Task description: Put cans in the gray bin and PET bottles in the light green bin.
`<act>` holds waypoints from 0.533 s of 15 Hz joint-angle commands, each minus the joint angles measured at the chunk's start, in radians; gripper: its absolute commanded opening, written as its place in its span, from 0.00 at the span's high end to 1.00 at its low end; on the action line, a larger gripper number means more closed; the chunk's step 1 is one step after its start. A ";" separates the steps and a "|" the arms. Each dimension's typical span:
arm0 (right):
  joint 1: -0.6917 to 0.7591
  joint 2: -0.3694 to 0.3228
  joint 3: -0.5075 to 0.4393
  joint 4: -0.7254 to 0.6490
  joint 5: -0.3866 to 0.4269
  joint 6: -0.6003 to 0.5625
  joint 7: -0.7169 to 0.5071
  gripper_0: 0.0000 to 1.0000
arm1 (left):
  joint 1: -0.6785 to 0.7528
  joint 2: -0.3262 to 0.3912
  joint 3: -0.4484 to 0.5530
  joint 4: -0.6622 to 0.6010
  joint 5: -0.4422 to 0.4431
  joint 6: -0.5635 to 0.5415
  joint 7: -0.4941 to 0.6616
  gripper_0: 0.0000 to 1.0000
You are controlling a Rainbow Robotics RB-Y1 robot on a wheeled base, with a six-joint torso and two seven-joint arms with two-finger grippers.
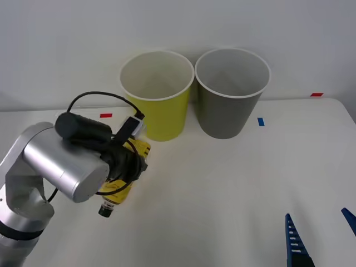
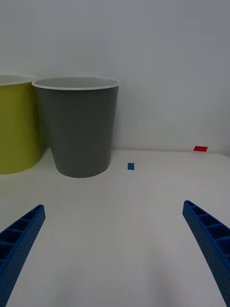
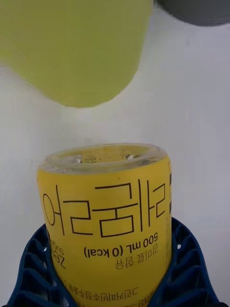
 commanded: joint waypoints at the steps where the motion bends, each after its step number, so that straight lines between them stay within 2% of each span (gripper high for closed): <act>1: 0.000 0.000 0.000 0.000 0.000 0.000 0.000 0.00 | 0.064 -0.012 0.054 -0.088 0.012 -0.027 -0.042 1.00; 5: 0.000 0.000 0.000 0.000 0.000 0.000 0.000 0.00 | 0.135 -0.007 0.123 -0.239 0.062 -0.081 -0.059 1.00; 8: 0.000 0.000 0.000 0.000 0.000 0.000 0.000 0.00 | 0.156 0.000 0.221 -0.349 0.141 -0.092 -0.080 1.00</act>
